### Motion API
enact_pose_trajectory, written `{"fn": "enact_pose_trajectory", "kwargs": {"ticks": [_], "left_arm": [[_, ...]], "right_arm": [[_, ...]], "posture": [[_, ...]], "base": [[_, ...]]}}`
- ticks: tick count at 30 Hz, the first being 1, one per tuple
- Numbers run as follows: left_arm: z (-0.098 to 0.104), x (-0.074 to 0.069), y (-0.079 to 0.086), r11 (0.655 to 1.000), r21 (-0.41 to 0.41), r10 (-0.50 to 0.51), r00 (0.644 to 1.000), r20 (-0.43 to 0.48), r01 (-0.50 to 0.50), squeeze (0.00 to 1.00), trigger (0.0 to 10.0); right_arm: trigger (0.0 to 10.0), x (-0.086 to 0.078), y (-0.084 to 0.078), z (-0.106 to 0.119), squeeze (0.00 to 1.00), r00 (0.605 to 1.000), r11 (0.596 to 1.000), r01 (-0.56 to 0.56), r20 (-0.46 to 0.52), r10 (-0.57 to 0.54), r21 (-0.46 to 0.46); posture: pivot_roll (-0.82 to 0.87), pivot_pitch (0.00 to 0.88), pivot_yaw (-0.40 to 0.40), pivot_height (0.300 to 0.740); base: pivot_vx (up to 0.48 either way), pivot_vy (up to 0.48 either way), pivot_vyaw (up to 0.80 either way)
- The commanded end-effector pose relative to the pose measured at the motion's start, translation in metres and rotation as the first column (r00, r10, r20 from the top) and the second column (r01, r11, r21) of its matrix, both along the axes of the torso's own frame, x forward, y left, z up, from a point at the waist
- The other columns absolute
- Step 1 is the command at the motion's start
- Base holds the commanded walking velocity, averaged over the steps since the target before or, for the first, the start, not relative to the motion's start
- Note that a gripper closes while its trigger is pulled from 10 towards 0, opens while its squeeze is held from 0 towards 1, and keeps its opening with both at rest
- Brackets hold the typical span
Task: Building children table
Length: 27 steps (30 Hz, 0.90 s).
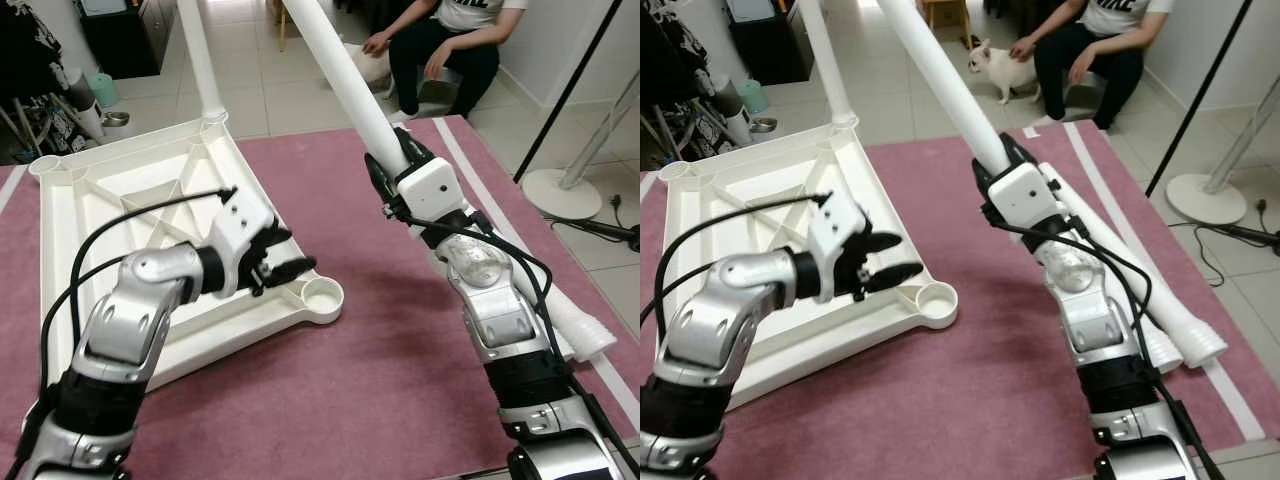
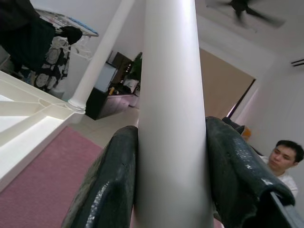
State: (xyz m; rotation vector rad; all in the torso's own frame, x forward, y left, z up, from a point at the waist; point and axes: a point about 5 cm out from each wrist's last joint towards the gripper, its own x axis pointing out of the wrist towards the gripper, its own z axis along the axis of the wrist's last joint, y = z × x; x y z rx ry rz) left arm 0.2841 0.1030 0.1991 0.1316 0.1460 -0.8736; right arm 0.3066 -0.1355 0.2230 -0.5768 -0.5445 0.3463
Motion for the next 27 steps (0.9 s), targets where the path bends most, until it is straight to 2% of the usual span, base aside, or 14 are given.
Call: {"fn": "enact_pose_trajectory", "kwargs": {"ticks": [1, 2, 4, 6, 9, 11, 12, 13, 14, 16, 23, 26, 27], "left_arm": [[0.004, 0.006, 0.006, 0.993, -0.082, 0.085, 0.995, -0.056, -0.089, 0.0, 10.0], [0.004, 0.006, 0.006, 0.993, -0.082, 0.085, 0.995, -0.056, -0.089, 0.0, 10.0], [0.012, 0.007, 0.003, 0.972, -0.202, 0.099, 0.991, -0.094, -0.117, 0.0, 10.0], [0.023, 0.009, -0.001, 0.936, -0.325, 0.104, 0.988, -0.116, -0.137, 0.0, 10.0], [0.029, 0.009, -0.004, 0.918, -0.372, 0.095, 0.988, -0.119, -0.133, 0.0, 10.0], [0.043, 0.009, -0.011, 0.876, -0.471, 0.06, 0.993, -0.101, -0.101, 0.0, 10.0], [0.043, 0.009, -0.011, 0.876, -0.471, 0.06, 0.993, -0.101, -0.101, 0.0, 10.0], [0.05, 0.009, -0.015, 0.848, -0.521, 0.05, 0.994, -0.1, -0.096, 0.0, 10.0], [0.05, 0.009, -0.015, 0.848, -0.521, 0.05, 0.994, -0.1, -0.096, 0.0, 10.0], [0.062, 0.009, -0.024, 0.799, -0.596, 0.027, 0.995, -0.1, -0.081, 0.0, 10.0], [0.07, 0.008, -0.031, 0.77, -0.635, -0.002, 0.994, -0.112, -0.07, 0.0, 10.0], [0.072, 0.012, -0.042, 0.758, -0.643, 0.007, 0.987, -0.159, -0.109, 0.0, 10.0], [0.072, 0.012, -0.042, 0.758, -0.643, 0.007, 0.987, -0.159, -0.109, 0.0, 10.0]], "right_arm": [[10.0, -0.004, 0.009, 0.0, 0.0, 0.999, 0.999, -0.029, 0.038, 0.03, -0.022], [10.0, -0.004, 0.009, 0.0, 0.0, 0.999, 0.999, -0.029, 0.038, 0.03, -0.022], [10.0, -0.006, 0.013, -0.001, 0.0, 0.997, 0.998, -0.041, 0.062, 0.043, -0.04], [10.0, -0.007, 0.019, -0.003, 0.0, 0.994, 0.996, -0.057, 0.089, 0.063, -0.062], [10.0, -0.008, 0.022, -0.004, 0.0, 0.993, 0.995, -0.067, 0.095, 0.074, -0.074], [10.0, -0.008, 0.024, -0.009, 0.0, 0.992, 0.993, -0.084, 0.09, 0.092, -0.087], [10.0, -0.008, 0.024, -0.009, 0.0, 0.992, 0.993, -0.084, 0.09, 0.092, -0.087], [10.0, -0.007, 0.024, -0.012, 0.0, 0.992, 0.992, -0.086, 0.086, 0.094, -0.091], [10.0, -0.007, 0.024, -0.012, 0.0, 0.992, 0.992, -0.086, 0.086, 0.094, -0.091], [10.0, -0.003, 0.023, -0.013, 0.0, 0.992, 0.992, -0.085, 0.083, 0.093, -0.098], [10.0, -0.001, 0.026, -0.012, 0.0, 0.99, 0.989, -0.095, 0.097, 0.106, -0.112], [10.0, -0.005, 0.039, -0.011, 0.0, 0.979, 0.979, -0.141, 0.126, 0.161, -0.15], [10.0, -0.005, 0.039, -0.011, 0.0, 0.979, 0.979, -0.141, 0.126, 0.161, -0.15]], "posture": [[0.0, 0.0, 0.106, 0.74], [0.0, 0.0, 0.106, 0.74], [0.0, 0.0, 0.107, 0.74], [0.0, 0.0, 0.107, 0.74], [0.0, 0.0, 0.103, 0.74], [0.01, 0.0, 0.099, 0.74], [0.01, 0.0, 0.099, 0.74], [0.01, 0.0, 0.095, 0.74], [0.01, 0.0, 0.095, 0.74], [0.01, 0.0, 0.099, 0.74], [0.01, 0.0, 0.103, 0.74], [0.01, 0.0, 0.106, 0.74], [0.01, 0.0, 0.106, 0.74]], "base": [[0.0, 0.0, 0.0], [0.0, 0.0, 0.0], [0.0, 0.0, 0.0], [0.0, 0.0, 0.0], [0.0, 0.0, 0.0], [0.0, 0.0, 0.0], [0.0, 0.0, 0.0], [0.0, 0.0, 0.0], [0.0, 0.0, 0.0], [0.0, 0.0, 0.0], [0.0, 0.0, 0.0], [0.0, 0.0, 0.0], [0.0, 0.0, 0.0]]}}
